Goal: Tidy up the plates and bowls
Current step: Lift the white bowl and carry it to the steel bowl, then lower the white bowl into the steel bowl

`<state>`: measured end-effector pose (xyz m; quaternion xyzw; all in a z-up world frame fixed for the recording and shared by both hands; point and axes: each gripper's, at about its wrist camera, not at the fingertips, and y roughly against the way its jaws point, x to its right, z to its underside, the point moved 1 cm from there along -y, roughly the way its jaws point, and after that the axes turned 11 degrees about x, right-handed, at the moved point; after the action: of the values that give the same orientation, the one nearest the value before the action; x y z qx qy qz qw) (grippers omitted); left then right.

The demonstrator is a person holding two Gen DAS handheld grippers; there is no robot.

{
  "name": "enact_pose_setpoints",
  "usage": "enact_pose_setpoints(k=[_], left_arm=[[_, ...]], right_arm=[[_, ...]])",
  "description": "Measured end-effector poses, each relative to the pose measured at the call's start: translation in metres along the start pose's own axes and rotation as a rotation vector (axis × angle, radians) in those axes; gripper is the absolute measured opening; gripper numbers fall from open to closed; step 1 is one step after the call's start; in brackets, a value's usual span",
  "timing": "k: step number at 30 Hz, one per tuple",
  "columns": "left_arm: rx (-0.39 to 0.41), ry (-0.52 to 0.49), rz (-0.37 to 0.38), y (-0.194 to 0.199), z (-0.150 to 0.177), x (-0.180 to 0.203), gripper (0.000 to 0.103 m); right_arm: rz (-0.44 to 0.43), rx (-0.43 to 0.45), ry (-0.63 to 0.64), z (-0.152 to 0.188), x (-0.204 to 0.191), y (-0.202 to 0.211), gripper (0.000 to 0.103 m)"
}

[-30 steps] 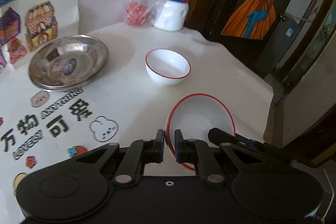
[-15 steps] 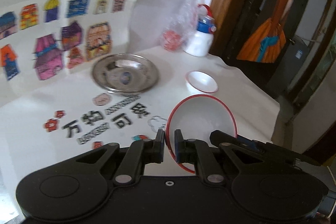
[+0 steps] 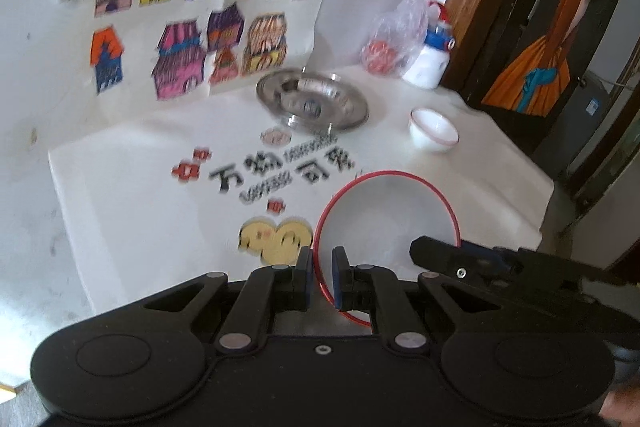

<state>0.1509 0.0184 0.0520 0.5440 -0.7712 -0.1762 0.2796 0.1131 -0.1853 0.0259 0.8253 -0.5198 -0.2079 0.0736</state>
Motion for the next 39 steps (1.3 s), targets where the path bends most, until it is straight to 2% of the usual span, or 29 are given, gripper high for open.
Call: enact_pose_setpoints(k=[11,21,29,39], left_arm=[[-0.152,0.022,0.012,-0.001,0.033,-0.013,0.009],[-0.247,-0.004,0.004,-0.011,0.039,-0.013,0.010],[-0.305,-0.018,-0.009,-0.021,0.034,-0.013,0.010],[-0.326,-0.042,-0.022,-0.029,0.027,-0.015,0.010]], right_arm=[[-0.028,-0.161,0.006,0.020,0.002,-0.008,0.014],[-0.041,-0.262,0.072,0.022,0.000,-0.022,0.015],[-0.067,-0.323,0.113,0.018,-0.002,-0.034,0.022],[-0.097,-0.364,0.150,0.015,-0.008,-0.045,0.035]])
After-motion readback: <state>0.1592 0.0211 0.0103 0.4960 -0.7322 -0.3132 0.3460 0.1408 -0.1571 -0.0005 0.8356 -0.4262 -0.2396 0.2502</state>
